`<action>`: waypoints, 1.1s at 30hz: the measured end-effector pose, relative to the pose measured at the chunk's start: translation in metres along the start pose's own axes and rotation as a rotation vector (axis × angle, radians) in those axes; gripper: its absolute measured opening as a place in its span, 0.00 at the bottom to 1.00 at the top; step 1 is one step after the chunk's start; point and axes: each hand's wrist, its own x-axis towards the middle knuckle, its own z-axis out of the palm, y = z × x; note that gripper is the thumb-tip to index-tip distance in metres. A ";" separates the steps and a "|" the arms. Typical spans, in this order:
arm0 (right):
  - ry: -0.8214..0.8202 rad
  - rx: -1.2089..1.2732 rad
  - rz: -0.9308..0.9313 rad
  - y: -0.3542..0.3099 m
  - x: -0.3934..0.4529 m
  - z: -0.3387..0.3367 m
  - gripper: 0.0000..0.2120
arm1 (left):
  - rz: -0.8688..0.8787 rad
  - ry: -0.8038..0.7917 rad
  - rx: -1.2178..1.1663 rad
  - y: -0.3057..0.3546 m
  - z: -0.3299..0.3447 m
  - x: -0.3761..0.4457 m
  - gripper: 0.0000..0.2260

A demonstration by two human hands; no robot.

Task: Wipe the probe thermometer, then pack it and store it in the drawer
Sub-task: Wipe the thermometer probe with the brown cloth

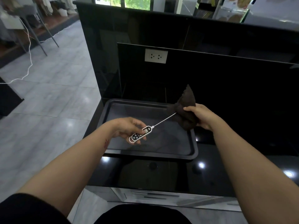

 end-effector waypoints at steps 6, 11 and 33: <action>-0.063 -0.127 0.012 0.010 0.000 -0.002 0.08 | -0.024 0.018 0.098 -0.004 -0.005 0.000 0.09; 0.182 0.431 -0.105 0.030 0.003 0.029 0.07 | 0.012 -0.022 -0.002 -0.003 0.007 0.006 0.09; 0.215 0.684 -0.061 0.027 -0.012 0.083 0.13 | 0.142 0.773 0.003 0.029 0.036 0.019 0.14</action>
